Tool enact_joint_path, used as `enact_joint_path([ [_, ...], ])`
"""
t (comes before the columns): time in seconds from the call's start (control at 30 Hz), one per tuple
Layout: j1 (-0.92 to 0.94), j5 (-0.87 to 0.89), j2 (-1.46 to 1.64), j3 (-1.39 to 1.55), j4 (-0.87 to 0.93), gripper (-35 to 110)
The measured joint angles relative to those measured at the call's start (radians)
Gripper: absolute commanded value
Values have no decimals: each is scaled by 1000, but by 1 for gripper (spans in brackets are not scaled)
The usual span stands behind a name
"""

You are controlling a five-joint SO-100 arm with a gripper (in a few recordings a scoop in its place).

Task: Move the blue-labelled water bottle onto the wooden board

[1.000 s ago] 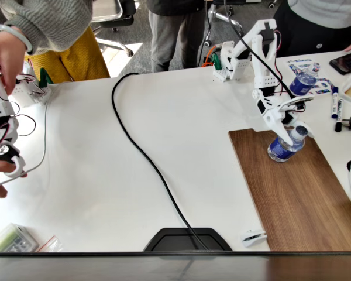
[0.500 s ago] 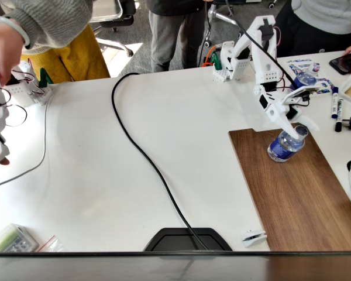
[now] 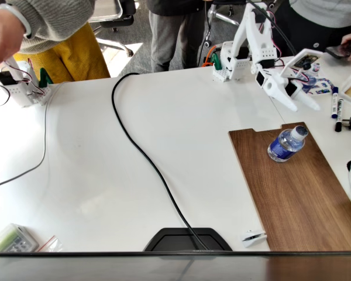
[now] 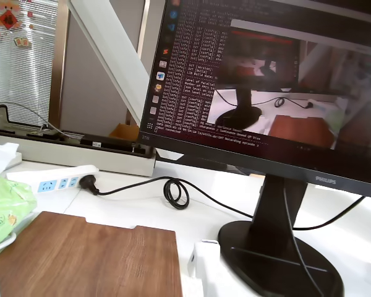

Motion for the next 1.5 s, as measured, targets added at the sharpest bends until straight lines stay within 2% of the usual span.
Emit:
enact_joint_path([
  [0.23, 67, 6, 187, 149, 0, 32],
  [0.57, 130, 57, 422, 313, 0, 0],
  [1.03, 173, 112, 828, 586, 101, 0],
  [1.27, 193, 130, 1137, 649, 321, 0],
  [1.5, 206, 132, 1324, 701, 456, 0],
])
